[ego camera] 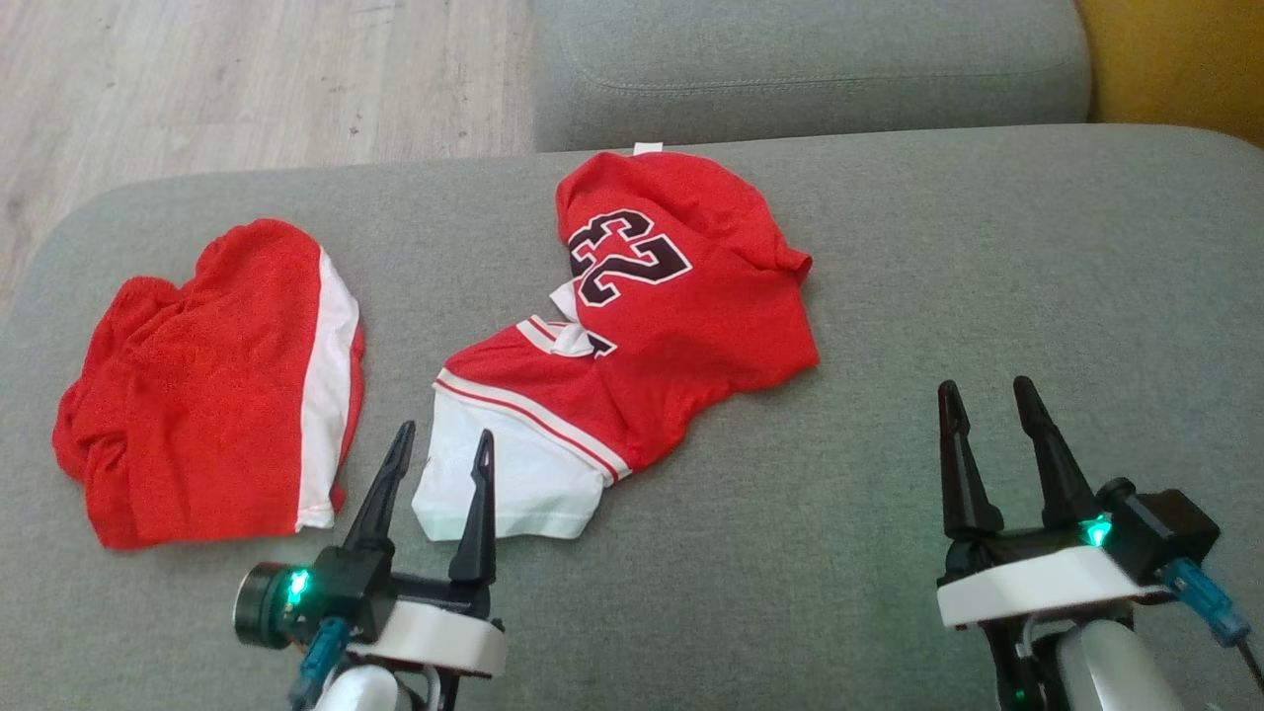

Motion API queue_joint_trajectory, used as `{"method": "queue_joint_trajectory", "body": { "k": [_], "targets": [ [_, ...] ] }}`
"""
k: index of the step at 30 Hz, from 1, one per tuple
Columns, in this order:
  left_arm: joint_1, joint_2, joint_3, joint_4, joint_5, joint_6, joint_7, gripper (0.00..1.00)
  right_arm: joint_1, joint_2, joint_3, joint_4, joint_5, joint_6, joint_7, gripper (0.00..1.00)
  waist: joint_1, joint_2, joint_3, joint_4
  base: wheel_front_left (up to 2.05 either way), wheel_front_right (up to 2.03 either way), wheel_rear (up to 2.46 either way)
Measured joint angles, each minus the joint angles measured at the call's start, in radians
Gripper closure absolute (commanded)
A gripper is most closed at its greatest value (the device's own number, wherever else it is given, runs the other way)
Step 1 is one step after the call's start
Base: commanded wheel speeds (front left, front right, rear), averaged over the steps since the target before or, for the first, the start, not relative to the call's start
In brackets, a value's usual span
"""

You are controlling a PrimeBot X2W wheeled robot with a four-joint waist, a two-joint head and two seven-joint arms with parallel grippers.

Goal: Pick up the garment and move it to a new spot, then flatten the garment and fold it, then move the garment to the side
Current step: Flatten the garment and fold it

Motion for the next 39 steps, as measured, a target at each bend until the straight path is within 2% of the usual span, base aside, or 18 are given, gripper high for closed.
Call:
{"method": "queue_joint_trajectory", "body": {
  "k": [6,11,16,26,29,39],
  "targets": [
    [0.012,-0.013,0.020,-0.013,0.015,-0.011,0.000,0.00,-0.001,0.000,-0.002,0.003,-0.015,0.000,0.000,0.00,0.0001,0.0000,0.008,0.014,0.00,0.00,0.00],
    [0.006,-0.022,0.023,-0.014,0.036,-0.032,0.000,0.00,-0.045,0.000,-0.012,0.062,-0.035,0.000,0.000,0.00,0.0001,0.0000,0.042,0.040,0.00,0.00,0.00],
    [-0.017,-0.031,0.024,-0.012,0.044,-0.044,0.000,0.00,-0.166,0.000,-0.010,0.187,-0.005,0.000,0.000,0.00,0.0002,0.0000,0.077,0.073,0.00,0.00,0.00],
    [-0.053,-0.044,0.019,0.001,0.044,-0.054,0.000,0.00,-0.400,-0.002,-0.053,0.572,0.076,0.000,0.067,0.00,0.0002,0.0000,0.145,0.142,0.00,0.00,0.00],
    [-0.065,-0.046,0.013,0.005,0.044,-0.054,0.000,0.00,-0.454,-0.004,-0.028,0.644,0.123,0.000,0.066,0.00,0.0003,0.0000,0.160,0.155,0.00,0.00,0.00],
    [-0.096,-0.048,0.012,-0.011,0.018,-0.053,0.000,0.00,-0.581,-0.012,0.001,0.849,0.114,0.000,0.062,0.00,0.0001,0.0000,0.182,0.195,0.00,0.00,0.00]
  ]
}}
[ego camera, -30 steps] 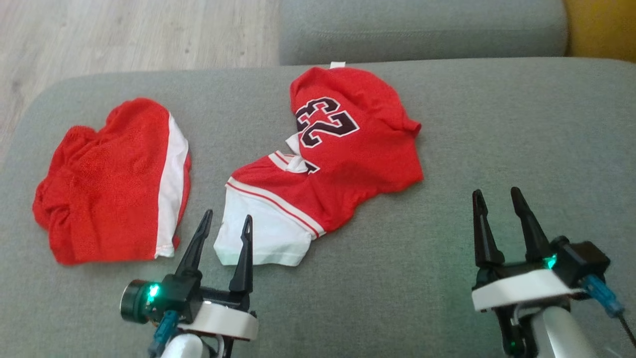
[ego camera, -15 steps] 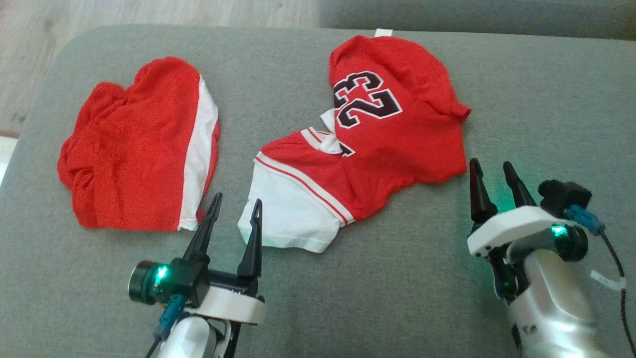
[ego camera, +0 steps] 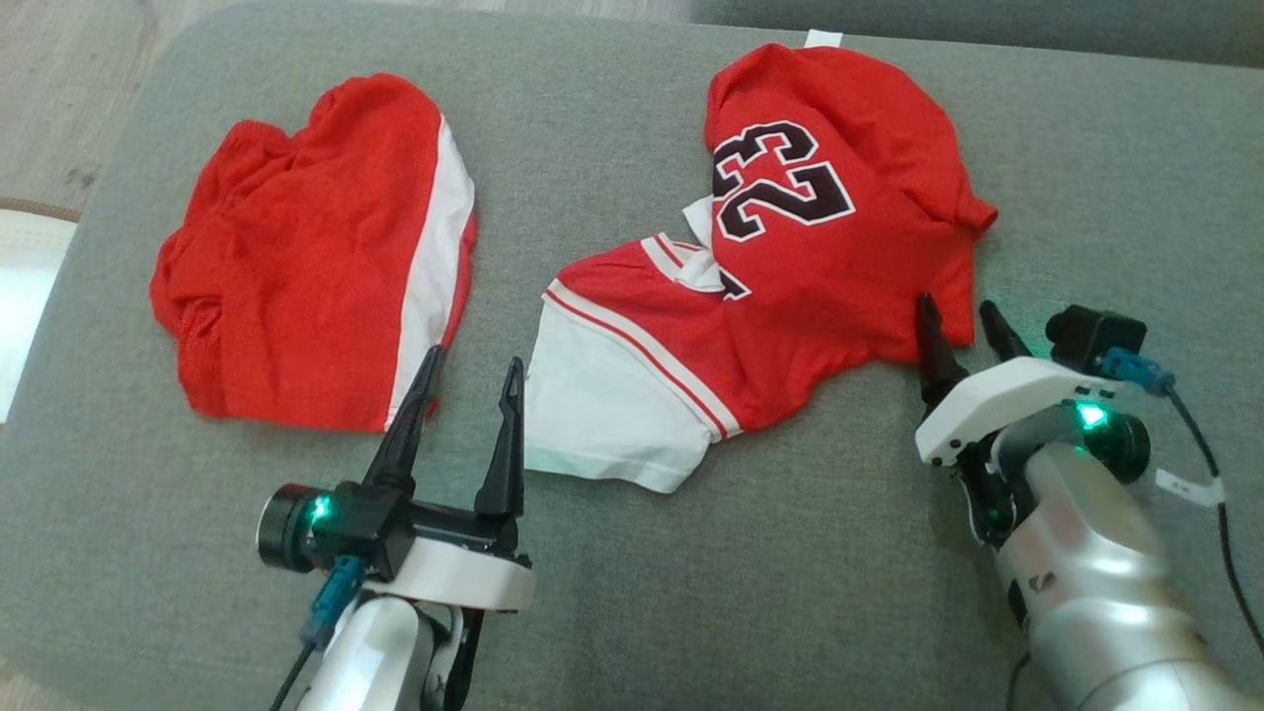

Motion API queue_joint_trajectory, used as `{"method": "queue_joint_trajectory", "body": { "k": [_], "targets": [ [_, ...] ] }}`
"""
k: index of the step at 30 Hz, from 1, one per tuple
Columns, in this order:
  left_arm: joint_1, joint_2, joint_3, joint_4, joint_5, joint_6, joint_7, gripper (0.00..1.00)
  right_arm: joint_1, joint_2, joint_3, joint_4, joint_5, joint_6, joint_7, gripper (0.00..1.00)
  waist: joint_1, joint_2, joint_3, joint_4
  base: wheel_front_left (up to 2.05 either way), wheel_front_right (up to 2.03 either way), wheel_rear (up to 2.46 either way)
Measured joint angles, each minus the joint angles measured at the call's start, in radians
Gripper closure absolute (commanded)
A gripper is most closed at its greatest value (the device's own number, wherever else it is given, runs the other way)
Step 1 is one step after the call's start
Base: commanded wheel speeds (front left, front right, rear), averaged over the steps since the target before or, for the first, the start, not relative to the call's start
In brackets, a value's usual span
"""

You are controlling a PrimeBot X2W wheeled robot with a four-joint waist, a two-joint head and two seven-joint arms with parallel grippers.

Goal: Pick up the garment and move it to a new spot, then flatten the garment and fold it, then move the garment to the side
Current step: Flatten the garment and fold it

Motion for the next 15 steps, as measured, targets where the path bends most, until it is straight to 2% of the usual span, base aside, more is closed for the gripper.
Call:
{"method": "queue_joint_trajectory", "body": {
  "k": [1,2,3,4,5,15],
  "targets": [
    [0.000,0.000,-0.001,-0.001,-0.005,0.001,0.000,0.00,-0.010,-0.002,0.000,0.014,0.002,0.000,0.001,0.00,0.0000,0.0000,-0.001,0.003,0.00,0.00,0.00],
    [0.000,0.000,-0.001,-0.001,-0.005,0.001,0.000,0.00,-0.018,-0.004,0.002,0.030,0.003,0.000,0.005,0.18,0.0001,0.0000,-0.003,0.005,0.00,0.00,0.00],
    [0.000,0.000,-0.001,-0.001,-0.005,0.001,0.000,0.00,-0.024,-0.006,0.005,0.042,0.007,0.000,0.010,0.88,0.0000,0.0000,-0.007,0.008,0.00,0.00,0.00],
    [0.000,0.000,-0.001,-0.001,-0.007,0.001,0.000,0.00,-0.027,-0.008,0.010,0.051,0.012,0.000,0.013,0.88,-0.0001,0.0000,-0.010,0.009,0.00,0.00,0.00],
    [0.001,0.000,-0.001,0.000,-0.012,0.002,0.000,0.00,-0.029,-0.009,0.016,0.061,0.012,0.000,0.013,1.00,0.0000,0.0000,-0.014,0.011,0.00,0.00,0.00],
    [0.009,-0.001,0.003,0.002,-0.020,0.018,0.000,0.00,-0.025,-0.028,0.007,0.125,-0.055,0.000,-0.042,1.00,0.0000,0.0000,-0.063,-0.008,0.00,0.00,0.00]
  ]
}}
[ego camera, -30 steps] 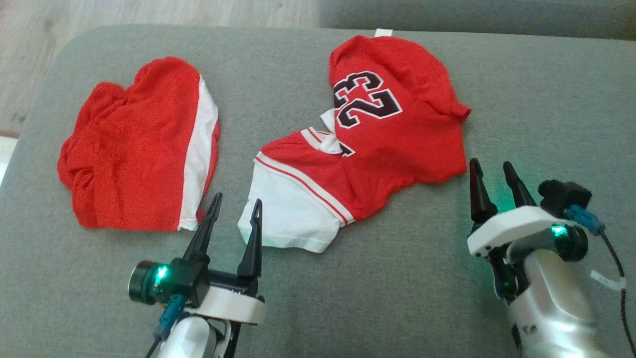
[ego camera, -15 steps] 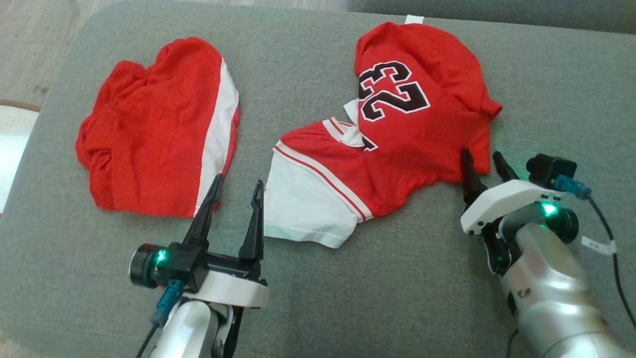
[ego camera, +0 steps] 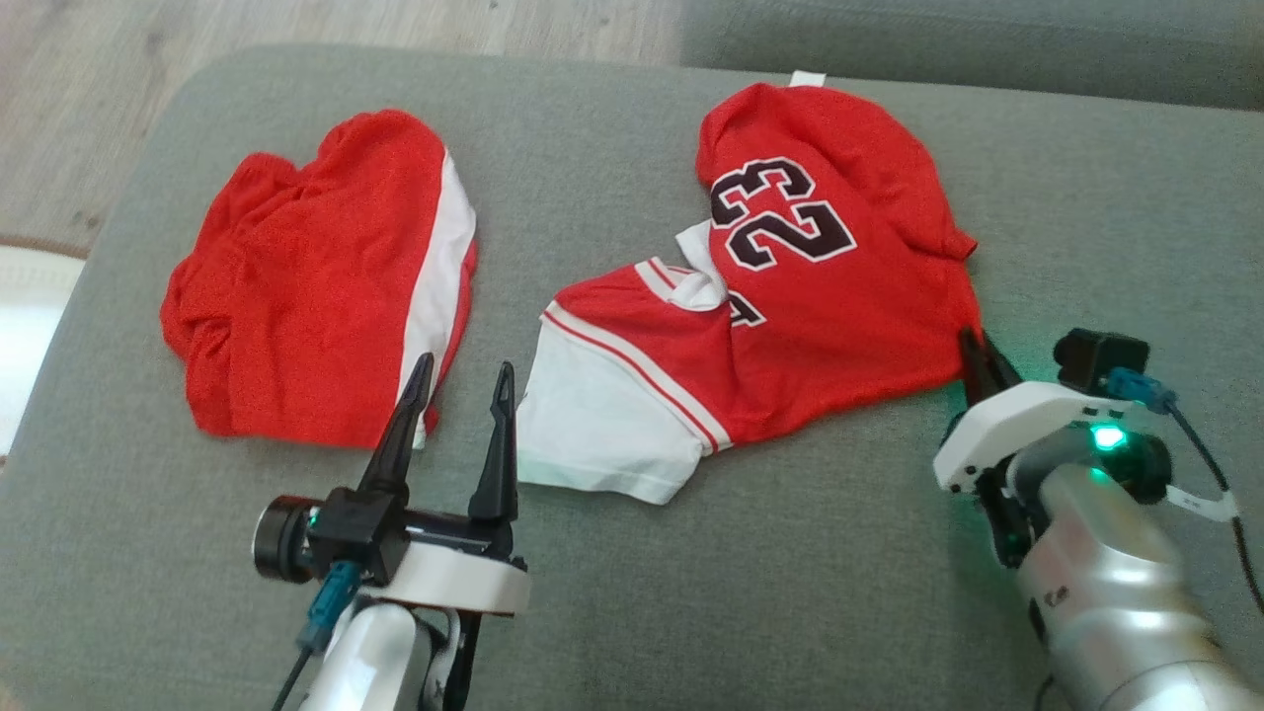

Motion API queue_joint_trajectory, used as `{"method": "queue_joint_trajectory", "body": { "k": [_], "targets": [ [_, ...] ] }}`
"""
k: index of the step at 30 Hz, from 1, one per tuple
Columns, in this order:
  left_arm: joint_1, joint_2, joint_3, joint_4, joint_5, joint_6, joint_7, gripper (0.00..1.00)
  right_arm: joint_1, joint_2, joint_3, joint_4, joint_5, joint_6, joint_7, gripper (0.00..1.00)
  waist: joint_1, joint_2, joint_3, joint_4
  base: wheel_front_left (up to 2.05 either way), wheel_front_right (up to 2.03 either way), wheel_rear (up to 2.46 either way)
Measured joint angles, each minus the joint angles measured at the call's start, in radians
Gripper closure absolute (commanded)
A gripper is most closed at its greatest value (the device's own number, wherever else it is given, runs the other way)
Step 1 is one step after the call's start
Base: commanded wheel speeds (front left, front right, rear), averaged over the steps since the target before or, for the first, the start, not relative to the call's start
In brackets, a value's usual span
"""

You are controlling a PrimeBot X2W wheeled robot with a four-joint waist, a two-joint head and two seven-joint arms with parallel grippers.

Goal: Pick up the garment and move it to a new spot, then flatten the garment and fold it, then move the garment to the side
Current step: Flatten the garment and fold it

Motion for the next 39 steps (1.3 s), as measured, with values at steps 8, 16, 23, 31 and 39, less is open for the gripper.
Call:
{"method": "queue_joint_trajectory", "body": {
  "k": [8,16,23,31,39],
  "targets": [
    [0.042,0.000,0.004,0.001,0.000,0.000,0.000,0.00,0.021,-0.055,-0.080,-0.046,-0.097,0.000,-0.015,1.00,0.0000,0.0000,-0.057,-0.053,0.00,0.00,0.00],
    [0.065,0.000,0.007,0.000,0.000,0.000,0.000,0.00,0.110,-0.113,-0.281,-0.171,-0.236,0.000,-0.017,1.00,-0.0001,0.0000,-0.101,-0.116,0.00,0.00,0.00],
    [0.080,0.000,0.009,0.000,0.000,-0.001,0.000,0.00,0.183,-0.099,-0.495,-0.317,-0.461,0.000,-0.015,1.00,-0.0001,0.0000,-0.104,-0.141,0.00,0.00,0.00],
    [0.076,0.000,0.004,0.008,0.000,-0.007,0.000,0.00,0.208,0.032,-0.455,-0.470,-0.682,0.000,0.056,1.00,0.0001,0.0000,-0.066,-0.129,0.00,0.00,0.00],
    [0.051,0.000,-0.014,0.037,0.003,-0.019,0.000,0.00,0.192,0.035,-0.379,-0.355,-0.701,0.000,0.099,1.00,0.0001,0.0000,-0.047,-0.092,0.00,0.00,0.00]
  ]
}}
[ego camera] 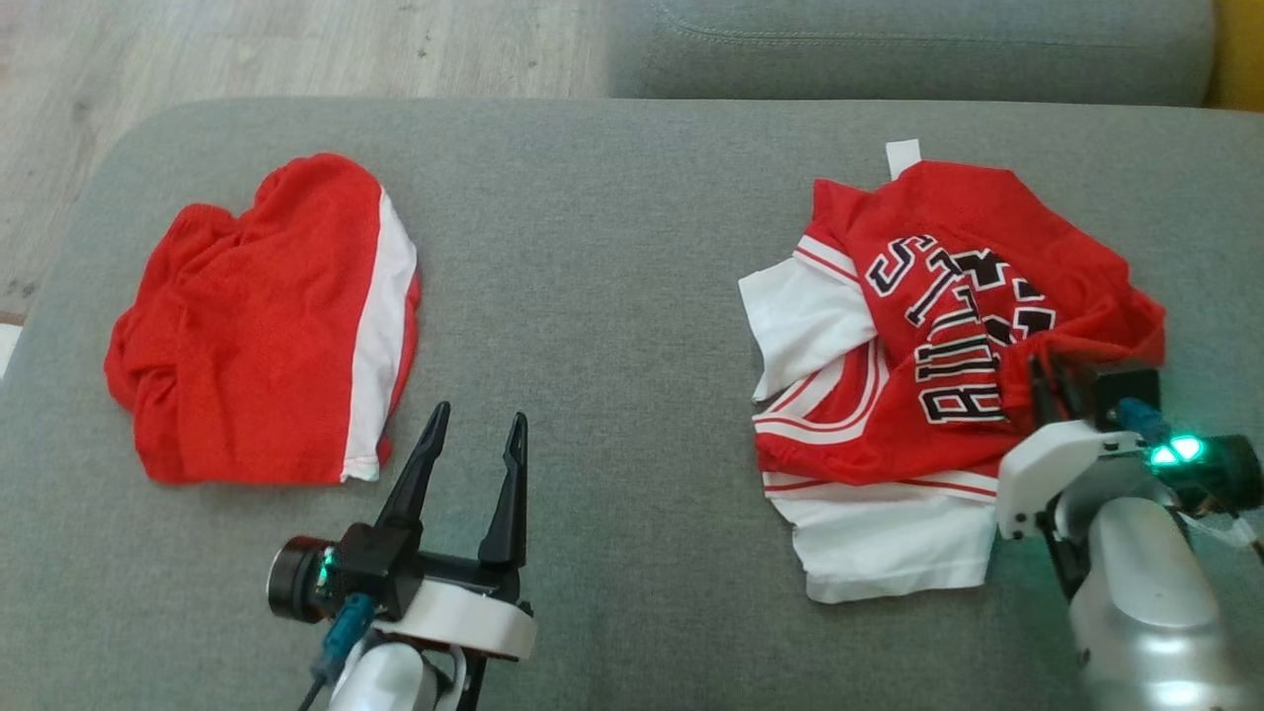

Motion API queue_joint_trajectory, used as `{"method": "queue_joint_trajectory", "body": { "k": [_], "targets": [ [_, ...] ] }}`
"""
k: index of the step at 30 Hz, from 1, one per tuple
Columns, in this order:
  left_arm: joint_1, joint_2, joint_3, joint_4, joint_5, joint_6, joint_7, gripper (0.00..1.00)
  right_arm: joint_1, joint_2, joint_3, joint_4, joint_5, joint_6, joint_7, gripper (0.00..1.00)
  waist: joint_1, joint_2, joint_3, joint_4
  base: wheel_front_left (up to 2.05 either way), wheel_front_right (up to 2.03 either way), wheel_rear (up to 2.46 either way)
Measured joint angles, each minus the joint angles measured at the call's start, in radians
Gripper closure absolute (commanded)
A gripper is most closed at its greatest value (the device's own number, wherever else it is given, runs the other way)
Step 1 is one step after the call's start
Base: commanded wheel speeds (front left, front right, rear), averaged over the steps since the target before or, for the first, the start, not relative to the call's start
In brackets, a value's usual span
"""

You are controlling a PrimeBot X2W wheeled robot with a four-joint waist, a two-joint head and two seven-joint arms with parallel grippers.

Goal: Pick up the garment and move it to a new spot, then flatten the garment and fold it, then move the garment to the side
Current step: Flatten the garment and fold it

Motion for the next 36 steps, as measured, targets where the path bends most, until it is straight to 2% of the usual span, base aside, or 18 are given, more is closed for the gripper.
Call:
{"method": "queue_joint_trajectory", "body": {
  "k": [2,3,4,9,15,18,23,30,36],
  "targets": [
    [-0.001,0.000,0.001,0.004,0.007,0.000,0.000,0.00,-0.014,0.000,0.018,0.038,0.023,0.000,0.000,1.00,0.0000,0.0000,0.003,0.005,0.00,0.00,0.00],
    [-0.001,0.000,0.001,0.005,0.008,0.000,0.000,0.00,-0.022,0.000,0.022,0.057,0.039,0.000,-0.002,0.60,0.0000,0.0000,0.003,0.005,0.00,0.00,0.00],
    [-0.001,0.000,0.002,0.006,0.008,0.000,0.000,0.00,-0.028,0.000,0.028,0.072,0.051,0.000,-0.013,0.00,0.0000,0.0000,0.004,0.005,0.00,0.00,0.00],
    [0.000,0.000,0.013,0.016,0.010,-0.002,0.000,0.00,-0.045,0.000,0.132,0.156,0.175,0.000,-0.068,0.00,0.0000,0.0000,-0.003,-0.021,0.00,0.00,0.00],
    [0.000,0.000,0.016,0.017,0.010,-0.003,0.000,0.00,-0.038,-0.001,0.211,0.141,0.281,0.000,-0.099,0.00,-0.0001,0.0000,-0.021,-0.064,0.00,0.00,0.00],
    [0.002,0.000,0.019,-0.001,0.008,-0.006,0.000,0.00,-0.001,-0.001,0.223,0.070,0.278,0.000,-0.109,0.00,-0.0001,0.0000,-0.038,-0.085,0.00,0.00,0.00],
    [0.024,0.000,0.024,-0.023,0.008,0.002,0.000,0.00,0.143,0.000,0.228,-0.079,0.335,0.000,-0.116,0.00,-0.0002,0.0000,-0.075,-0.114,0.00,0.00,0.00],
    [0.048,0.000,0.024,-0.033,0.008,0.002,0.000,0.00,0.316,0.001,0.173,-0.320,0.430,0.000,-0.119,0.00,-0.0002,0.0000,-0.102,-0.145,0.00,0.00,0.00],
    [0.049,0.000,0.015,-0.033,0.008,0.000,0.000,0.00,0.366,0.005,0.145,-0.372,0.464,0.000,-0.119,0.00,-0.0002,0.0000,-0.084,-0.145,0.00,0.00,0.00]
  ]
}}
